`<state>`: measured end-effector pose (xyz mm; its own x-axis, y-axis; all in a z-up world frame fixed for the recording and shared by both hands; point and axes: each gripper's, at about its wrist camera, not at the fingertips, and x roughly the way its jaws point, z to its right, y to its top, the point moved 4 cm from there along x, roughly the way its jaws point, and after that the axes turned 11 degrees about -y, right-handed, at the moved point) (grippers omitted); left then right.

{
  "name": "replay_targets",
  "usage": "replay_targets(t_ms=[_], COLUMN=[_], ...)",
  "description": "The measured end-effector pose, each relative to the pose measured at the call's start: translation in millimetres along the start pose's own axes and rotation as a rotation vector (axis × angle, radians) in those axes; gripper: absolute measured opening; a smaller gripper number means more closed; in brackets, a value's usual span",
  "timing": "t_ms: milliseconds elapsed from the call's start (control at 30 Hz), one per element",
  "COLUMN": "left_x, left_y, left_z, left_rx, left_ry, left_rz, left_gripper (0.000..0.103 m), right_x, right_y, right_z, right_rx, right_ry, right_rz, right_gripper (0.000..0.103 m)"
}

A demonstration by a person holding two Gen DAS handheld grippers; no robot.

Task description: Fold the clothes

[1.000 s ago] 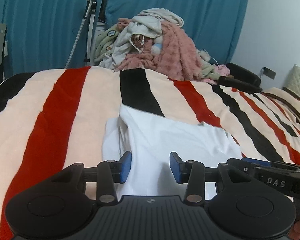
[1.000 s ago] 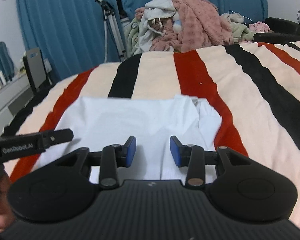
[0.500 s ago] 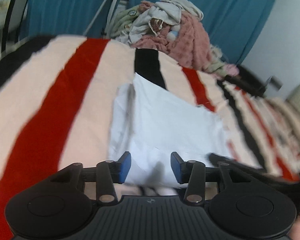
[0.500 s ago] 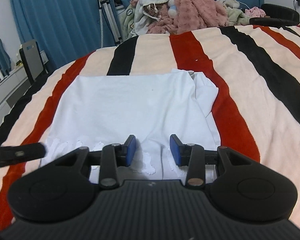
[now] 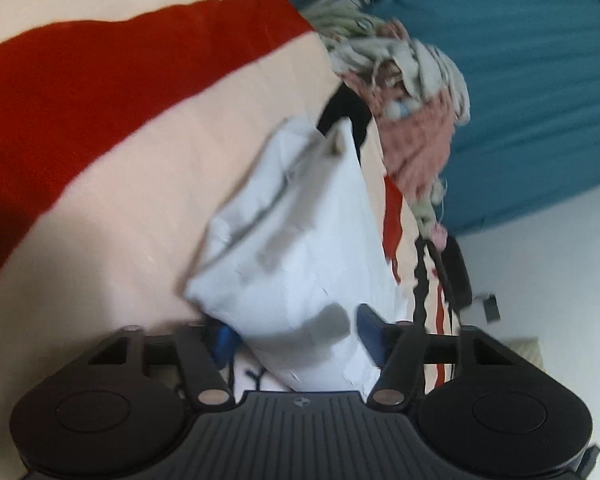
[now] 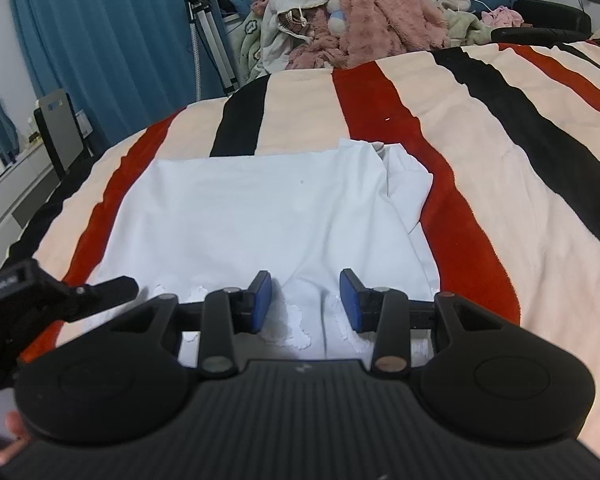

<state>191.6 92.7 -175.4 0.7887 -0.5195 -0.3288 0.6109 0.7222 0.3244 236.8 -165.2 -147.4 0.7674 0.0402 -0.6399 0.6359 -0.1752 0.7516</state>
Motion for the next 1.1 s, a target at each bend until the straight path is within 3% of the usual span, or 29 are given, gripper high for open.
replay_targets(t_ms=[100, 167, 200, 233, 267, 300, 400, 467, 567, 600, 633, 733, 867, 933, 1100], left_x=[-4.8, -7.1, -7.8, -8.6, -9.5, -10.5, -11.3, -11.1, -10.8, -10.6, -10.5, -10.2, -8.9, -8.8, -24.8], left_y=[0.6, -0.3, -1.0, -1.6, -1.4, -1.2, -0.1, 0.8, 2.1, 2.5, 2.9, 4.2, 6.4, 7.3, 3.4], left_z=[0.2, 3.6, 6.2, 8.9, 9.8, 10.4, 8.8, 6.4, 2.7, 1.5, 0.2, -3.5, -3.3, -0.9, 31.4], left_rx=[0.001, 0.020, 0.038, 0.057, 0.059, 0.059, 0.043, 0.027, 0.003, -0.005, -0.013, -0.038, -0.030, -0.018, 0.050], left_ry=[-0.014, -0.020, -0.018, -0.016, -0.019, -0.022, -0.033, -0.040, -0.051, -0.055, -0.059, -0.070, -0.071, -0.074, -0.170], left_rz=[0.026, 0.037, 0.040, 0.044, 0.045, 0.046, 0.047, 0.047, 0.047, 0.047, 0.047, 0.046, 0.042, 0.040, 0.045], left_gripper=[0.028, 0.026, 0.025, 0.025, 0.025, 0.025, 0.025, 0.025, 0.024, 0.024, 0.024, 0.024, 0.024, 0.023, 0.023], right_x=[-7.7, -17.1, -22.2, -26.9, -31.0, -33.8, -27.5, -15.8, 4.2, 9.2, 12.6, 20.2, 27.4, 23.6, -25.8], right_y=[5.2, 11.1, 13.7, 14.7, 14.0, 10.9, -5.1, -16.6, -30.8, -33.8, -35.9, -40.2, -40.9, -38.0, -26.6], right_z=[5.1, 11.1, 14.0, 15.9, 17.5, 17.6, 10.5, 7.7, 19.8, 28.9, 38.7, 68.2, 81.9, 79.2, 83.4], right_rx=[0.084, 0.217, 0.293, 0.364, 0.436, 0.504, 0.610, 0.645, 0.736, 0.782, 0.826, 0.934, 0.990, 0.962, 0.903], right_ry=[0.033, 0.138, 0.209, 0.288, 0.369, 0.443, 0.567, 0.573, 0.487, 0.443, 0.402, 0.263, 0.231, 0.232, 0.192], right_rz=[-0.007, -0.039, -0.061, -0.083, -0.103, -0.127, -0.246, -0.316, -0.354, -0.342, -0.321, -0.256, -0.223, -0.195, -0.032], right_gripper=[0.043, 0.044, 0.052, 0.074, 0.087, 0.094, 0.092, 0.092, 0.092, 0.089, 0.076, 0.059, 0.040, 0.022, 0.014])
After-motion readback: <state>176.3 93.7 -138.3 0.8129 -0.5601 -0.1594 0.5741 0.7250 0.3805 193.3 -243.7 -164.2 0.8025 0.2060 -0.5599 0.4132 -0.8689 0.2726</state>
